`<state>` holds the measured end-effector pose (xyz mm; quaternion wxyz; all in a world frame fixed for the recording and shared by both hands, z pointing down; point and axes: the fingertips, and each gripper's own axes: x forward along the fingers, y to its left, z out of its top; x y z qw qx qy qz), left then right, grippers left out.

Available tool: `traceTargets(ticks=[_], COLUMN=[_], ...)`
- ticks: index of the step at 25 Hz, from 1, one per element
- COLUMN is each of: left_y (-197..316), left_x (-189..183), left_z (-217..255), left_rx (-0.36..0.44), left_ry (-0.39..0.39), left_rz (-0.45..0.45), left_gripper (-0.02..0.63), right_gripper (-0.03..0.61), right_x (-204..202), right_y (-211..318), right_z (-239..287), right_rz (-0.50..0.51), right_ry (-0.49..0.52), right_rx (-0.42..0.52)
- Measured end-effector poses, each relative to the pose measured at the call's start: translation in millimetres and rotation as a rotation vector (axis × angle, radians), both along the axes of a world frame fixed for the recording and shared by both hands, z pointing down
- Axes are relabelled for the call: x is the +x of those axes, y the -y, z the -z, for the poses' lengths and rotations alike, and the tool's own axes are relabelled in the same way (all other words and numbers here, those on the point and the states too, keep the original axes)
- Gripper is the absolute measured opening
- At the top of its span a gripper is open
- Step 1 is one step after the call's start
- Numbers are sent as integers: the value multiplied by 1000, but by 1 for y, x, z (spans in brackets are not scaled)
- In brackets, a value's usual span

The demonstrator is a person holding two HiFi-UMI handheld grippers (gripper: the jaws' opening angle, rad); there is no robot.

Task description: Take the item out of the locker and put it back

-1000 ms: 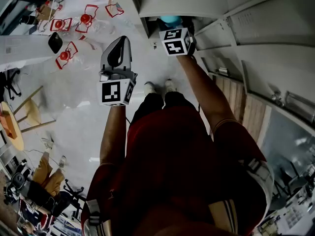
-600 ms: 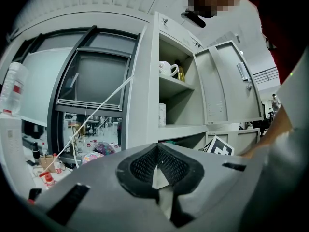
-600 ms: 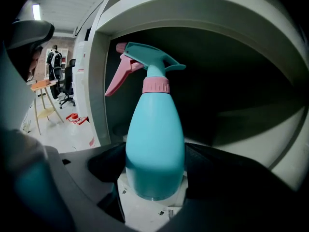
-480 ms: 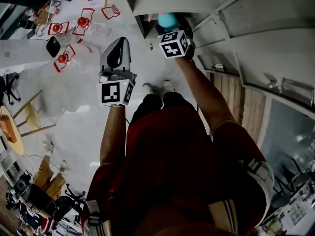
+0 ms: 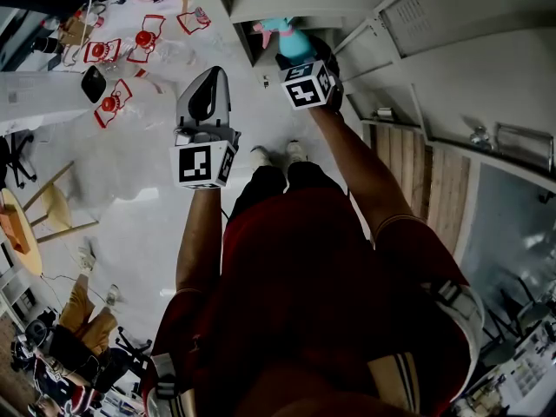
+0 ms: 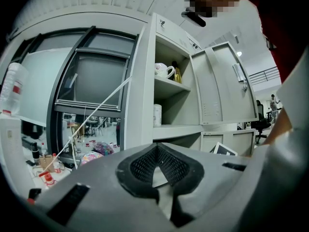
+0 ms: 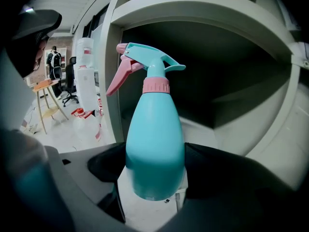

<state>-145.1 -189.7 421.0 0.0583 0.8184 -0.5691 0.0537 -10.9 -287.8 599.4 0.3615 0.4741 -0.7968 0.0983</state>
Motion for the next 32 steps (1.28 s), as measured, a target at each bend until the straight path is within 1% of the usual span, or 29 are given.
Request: traceTargets(ticks=[6,13,18,21,24,25,28,30,32], left_y=[-5,-12,-15,-17,-17,-17,-19,-18,-18], left_x=[5,9,12,13,14,15,17,18,20], left_z=[5,7,15,16,25,28,30,37,42], left_rx=[25,16,63,63,118,122,102,137,152], left_ry=[-6,-3,-26,-35,-66,-68,-41,-50,-50], left_rz=[-5,-7,-8,-7,-11,-12,-23,-29,-34], left_gripper=[6,6,6,6,6,6,6,6,6], right_gripper=[371,371,371,371,371,371,371,371,371], right_x=[5,7,4,2,0,-1,-3,-3,-3], right_y=[-15,-37,-55,-67,-75,-77,-81,-82,-84], right_z=[0,16,43,62,81,87,106,118,129], right_rz=[3,-2,3,12,17,18,24,28,32], right_ry=[15,74,135,171,206,216,240,250,262], right_rx=[3,32,66,86,101,106,125,137,147])
